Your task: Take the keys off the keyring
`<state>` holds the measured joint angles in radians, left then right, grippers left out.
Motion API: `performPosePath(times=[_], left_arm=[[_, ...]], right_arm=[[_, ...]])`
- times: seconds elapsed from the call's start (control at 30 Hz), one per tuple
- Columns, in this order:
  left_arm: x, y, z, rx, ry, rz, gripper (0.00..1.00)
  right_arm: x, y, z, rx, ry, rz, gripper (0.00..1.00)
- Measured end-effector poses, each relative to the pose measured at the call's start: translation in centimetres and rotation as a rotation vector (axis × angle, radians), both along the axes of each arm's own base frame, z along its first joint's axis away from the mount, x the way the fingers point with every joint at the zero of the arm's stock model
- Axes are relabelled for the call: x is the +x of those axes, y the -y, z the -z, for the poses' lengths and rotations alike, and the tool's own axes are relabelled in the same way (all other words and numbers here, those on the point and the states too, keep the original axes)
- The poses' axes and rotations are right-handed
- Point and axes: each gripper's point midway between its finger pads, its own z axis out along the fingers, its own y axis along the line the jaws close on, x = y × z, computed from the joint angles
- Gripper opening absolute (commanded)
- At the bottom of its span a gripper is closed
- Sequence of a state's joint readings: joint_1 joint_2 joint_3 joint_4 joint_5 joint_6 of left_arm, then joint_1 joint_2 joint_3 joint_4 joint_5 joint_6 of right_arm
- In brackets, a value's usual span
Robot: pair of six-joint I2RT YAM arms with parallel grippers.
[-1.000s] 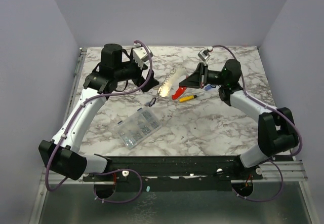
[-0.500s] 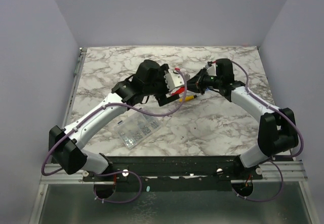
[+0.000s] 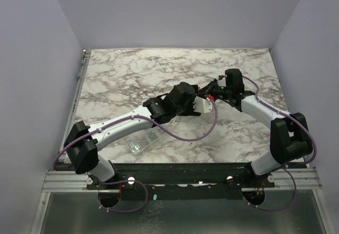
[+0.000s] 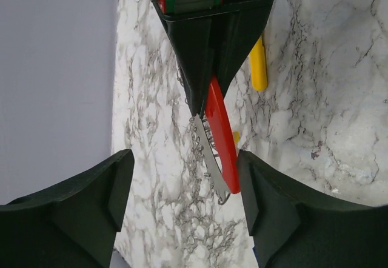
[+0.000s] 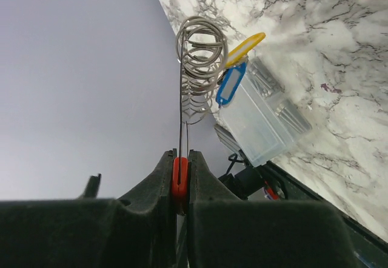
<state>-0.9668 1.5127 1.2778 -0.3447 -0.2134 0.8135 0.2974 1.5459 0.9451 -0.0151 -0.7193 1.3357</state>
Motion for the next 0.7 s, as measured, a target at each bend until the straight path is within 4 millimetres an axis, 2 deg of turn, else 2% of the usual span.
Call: performPosePath(times=[0.13, 0.3, 0.43, 0.53, 0.57, 0.63, 0.7], left_arm=[[0.0, 0.2, 1.0, 0.057, 0.058, -0.009, 0.57], [0.5, -1.0, 3.1, 0.144, 0.098, -0.049, 0.54], [0.7, -1.8, 4.1, 0.184, 0.104, -0.075, 0.33], [0.9, -2.0, 4.2, 0.189, 0.112, -0.088, 0.09], [0.9, -2.0, 4.3, 0.187, 0.112, -0.090, 0.01], [1.0, -1.9, 4.0, 0.168, 0.115, -0.102, 0.00], [1.1, -1.8, 3.8, 0.144, 0.113, -0.114, 0.00]], right_arm=[[0.1, 0.2, 0.3, 0.018, -0.027, 0.027, 0.01], [-0.4, 0.1, 0.3, 0.060, -0.052, 0.042, 0.01], [-0.4, 0.0, 0.1, 0.078, -0.062, 0.044, 0.01], [-0.4, 0.0, -0.3, 0.090, -0.051, 0.044, 0.01], [-0.4, 0.0, -0.6, 0.095, -0.047, 0.046, 0.05], [-0.5, 0.1, -0.9, 0.102, -0.043, 0.052, 0.29], [-0.5, 0.3, -1.0, 0.107, -0.042, 0.059, 0.43]])
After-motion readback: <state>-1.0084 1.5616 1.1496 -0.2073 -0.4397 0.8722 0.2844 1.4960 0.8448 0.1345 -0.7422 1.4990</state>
